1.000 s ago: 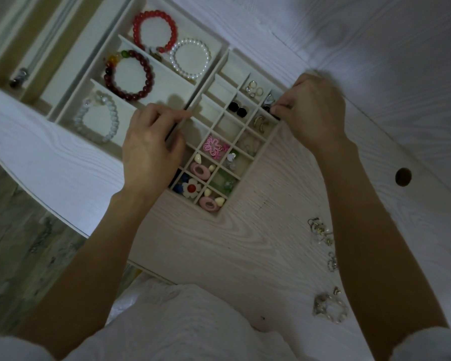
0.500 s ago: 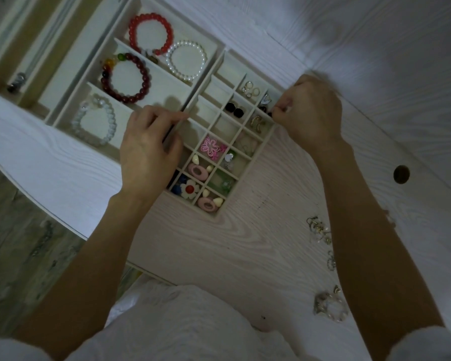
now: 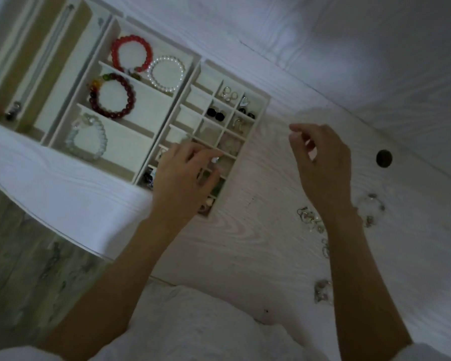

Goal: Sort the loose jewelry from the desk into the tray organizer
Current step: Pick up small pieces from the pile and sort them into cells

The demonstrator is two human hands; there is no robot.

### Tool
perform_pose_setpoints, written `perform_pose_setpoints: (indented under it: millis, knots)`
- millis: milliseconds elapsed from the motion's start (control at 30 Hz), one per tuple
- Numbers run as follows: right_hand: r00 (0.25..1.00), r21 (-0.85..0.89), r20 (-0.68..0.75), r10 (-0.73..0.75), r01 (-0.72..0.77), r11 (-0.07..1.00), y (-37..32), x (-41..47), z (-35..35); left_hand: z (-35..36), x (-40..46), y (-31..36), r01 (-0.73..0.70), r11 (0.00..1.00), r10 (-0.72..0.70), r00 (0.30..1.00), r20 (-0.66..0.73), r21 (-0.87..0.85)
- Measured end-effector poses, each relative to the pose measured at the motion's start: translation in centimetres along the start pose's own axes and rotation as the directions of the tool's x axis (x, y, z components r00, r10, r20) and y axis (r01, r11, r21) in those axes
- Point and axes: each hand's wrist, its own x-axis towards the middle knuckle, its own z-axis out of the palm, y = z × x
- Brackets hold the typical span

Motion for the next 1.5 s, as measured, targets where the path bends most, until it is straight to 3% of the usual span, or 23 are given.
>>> perform_pose_setpoints:
  millis: [233, 400, 467, 600, 800, 900, 1033, 1100, 1233, 1400, 1500]
  knots:
    - [0.969, -0.217, -0.020, 0.245, -0.243, 0.945, 7.8, -12.1, -1.8, 1.3, -1.1, 2.9, -0.070, 0.985, 0.054, 0.993, 0.100, 0.156]
    - [0.972, -0.150, -0.010, 0.235, -0.233, 0.961, 8.8, -13.8, -1.1, 1.2, -0.9, 2.4, -0.004, 0.964, -0.025, 0.994, 0.103, 0.267]
    - [0.976, -0.190, 0.051, 0.211, -0.198, 0.962, 8.5, -13.8, -0.3, 1.5, -1.0, 2.4, -0.023, 0.958, -0.007, 0.995, 0.104, 0.287]
    - [0.986, -0.160, 0.044, 0.164, -0.155, 0.975, 8.2, -14.3, 0.9, 2.0, -1.2, 2.6, -0.035, 0.960, 0.014, 0.997, 0.079, 0.277]
    - [0.952, -0.112, -0.016, 0.306, -0.306, 0.945, 9.4, -14.1, -0.8, 2.2, -1.3, 3.0, -0.001, 0.963, -0.011, 0.999, 0.043, 0.271]
    - [0.950, -0.127, 0.006, 0.312, -0.309, 0.943, 9.9, -13.9, -1.2, 2.6, -1.6, 2.8, 0.020, 0.965, -0.028, 0.999, 0.028, 0.262]
    - [0.964, -0.157, -0.049, 0.260, -0.264, 0.951, 9.9, -14.0, -1.3, 3.0, -1.7, 2.5, 0.044, 0.963, -0.054, 0.998, 0.028, 0.267]
    - [0.983, -0.154, -0.084, 0.165, -0.176, 0.972, 9.5, -14.0, -1.2, 3.1, -1.6, 2.3, 0.052, 0.962, -0.064, 0.997, 0.036, 0.270]
    - [0.993, -0.100, 0.066, -0.093, 0.100, 0.990, 8.2, -13.1, -0.3, 3.0, -1.7, 2.5, 0.061, 0.967, -0.073, 0.997, 0.038, 0.249]
    - [0.946, -0.248, 0.321, -0.052, 0.137, 0.959, 7.6, -10.9, -0.4, 2.6, -1.6, 3.1, 0.036, 0.974, -0.045, 0.998, 0.037, 0.225]
    - [0.919, -0.224, 0.392, -0.031, 0.129, 0.966, 7.4, -9.9, -1.1, 2.3, -1.5, 3.0, 0.017, 0.975, -0.027, 0.999, 0.043, 0.223]
